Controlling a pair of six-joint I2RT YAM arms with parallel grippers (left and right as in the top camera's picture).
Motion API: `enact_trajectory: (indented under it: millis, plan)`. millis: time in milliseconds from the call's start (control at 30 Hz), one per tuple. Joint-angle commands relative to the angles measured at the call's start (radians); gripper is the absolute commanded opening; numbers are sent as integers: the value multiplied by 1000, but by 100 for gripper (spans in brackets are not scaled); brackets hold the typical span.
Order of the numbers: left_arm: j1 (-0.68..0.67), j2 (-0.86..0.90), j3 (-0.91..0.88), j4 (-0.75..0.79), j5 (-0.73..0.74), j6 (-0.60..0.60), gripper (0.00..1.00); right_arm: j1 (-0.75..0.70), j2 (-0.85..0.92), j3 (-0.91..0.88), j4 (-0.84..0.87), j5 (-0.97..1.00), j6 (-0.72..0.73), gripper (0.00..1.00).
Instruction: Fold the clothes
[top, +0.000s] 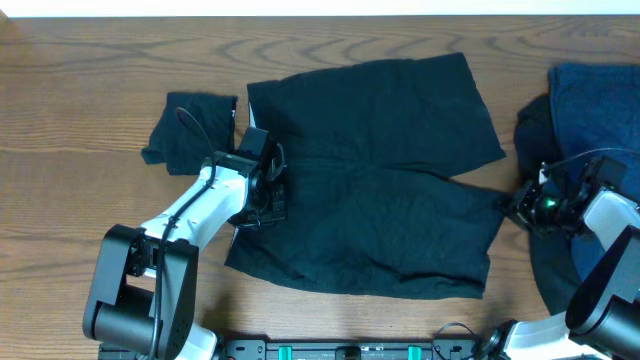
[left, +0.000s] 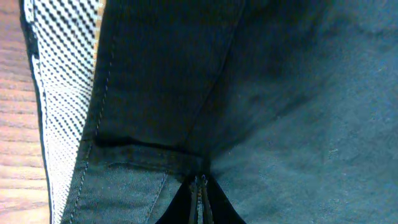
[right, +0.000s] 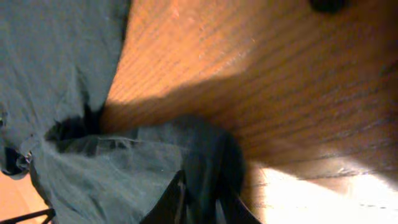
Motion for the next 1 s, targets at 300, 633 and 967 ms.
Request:
enact_trajectory:
  millis: [300, 633, 967]
  plan:
    - [2, 4, -6, 0, -14, 21, 6, 29, -75, 53, -5, -78, -170, 17]
    - [2, 4, -6, 16, -13, 21, 6, 29, -75, 53, 80, 31, -124, 17]
    - [1, 4, -6, 4, -13, 21, 6, 38, -75, 51, 86, 146, -99, 41]
